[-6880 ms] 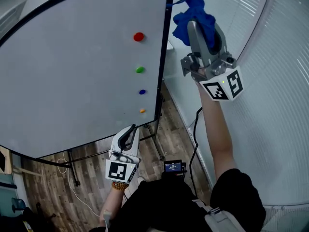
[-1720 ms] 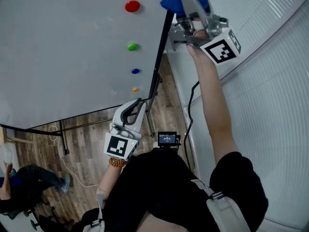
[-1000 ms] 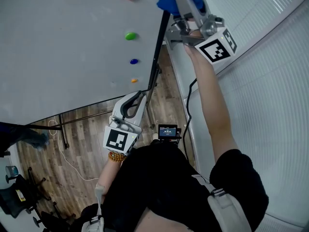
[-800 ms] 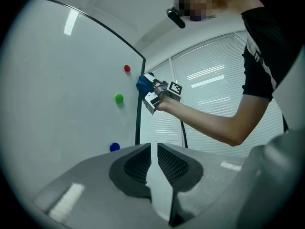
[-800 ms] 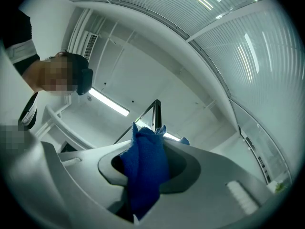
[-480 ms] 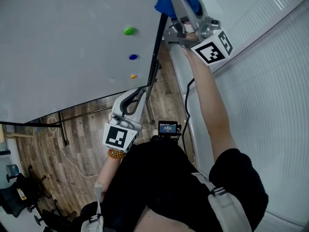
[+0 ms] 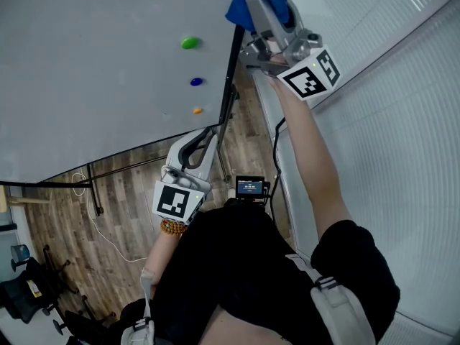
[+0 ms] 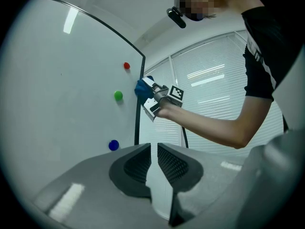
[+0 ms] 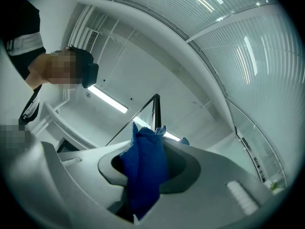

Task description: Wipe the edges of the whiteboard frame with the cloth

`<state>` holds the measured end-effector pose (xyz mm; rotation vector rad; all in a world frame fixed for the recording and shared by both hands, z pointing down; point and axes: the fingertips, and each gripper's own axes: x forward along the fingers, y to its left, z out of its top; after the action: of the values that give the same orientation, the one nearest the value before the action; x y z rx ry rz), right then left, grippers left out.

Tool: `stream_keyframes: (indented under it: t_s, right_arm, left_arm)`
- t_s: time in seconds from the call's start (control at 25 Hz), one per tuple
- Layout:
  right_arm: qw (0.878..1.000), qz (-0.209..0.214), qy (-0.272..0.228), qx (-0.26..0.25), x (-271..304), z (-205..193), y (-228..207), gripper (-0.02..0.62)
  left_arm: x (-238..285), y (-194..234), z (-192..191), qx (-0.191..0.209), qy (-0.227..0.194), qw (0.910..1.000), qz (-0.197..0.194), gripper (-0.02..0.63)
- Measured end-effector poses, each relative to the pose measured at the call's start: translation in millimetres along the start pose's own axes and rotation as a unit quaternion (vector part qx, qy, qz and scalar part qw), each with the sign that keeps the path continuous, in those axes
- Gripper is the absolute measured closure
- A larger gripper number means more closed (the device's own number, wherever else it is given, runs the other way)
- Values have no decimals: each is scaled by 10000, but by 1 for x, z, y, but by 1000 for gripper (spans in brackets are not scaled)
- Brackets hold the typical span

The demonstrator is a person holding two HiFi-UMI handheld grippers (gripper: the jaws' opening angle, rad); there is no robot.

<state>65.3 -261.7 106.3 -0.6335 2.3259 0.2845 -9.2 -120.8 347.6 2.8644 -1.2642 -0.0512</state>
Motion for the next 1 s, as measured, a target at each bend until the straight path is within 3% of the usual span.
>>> stream_keyframes:
  t_s: [0.6, 1.0]
  right_arm:
    - [9995, -160, 232, -120, -7, -14, 4, 457]
    - [9986, -290, 388, -189, -15, -26, 0, 457]
  left_arm:
    - [1, -3, 17, -7, -172, 9998, -90, 457]
    - [5, -2, 25, -50, -62, 9999, -87, 457]
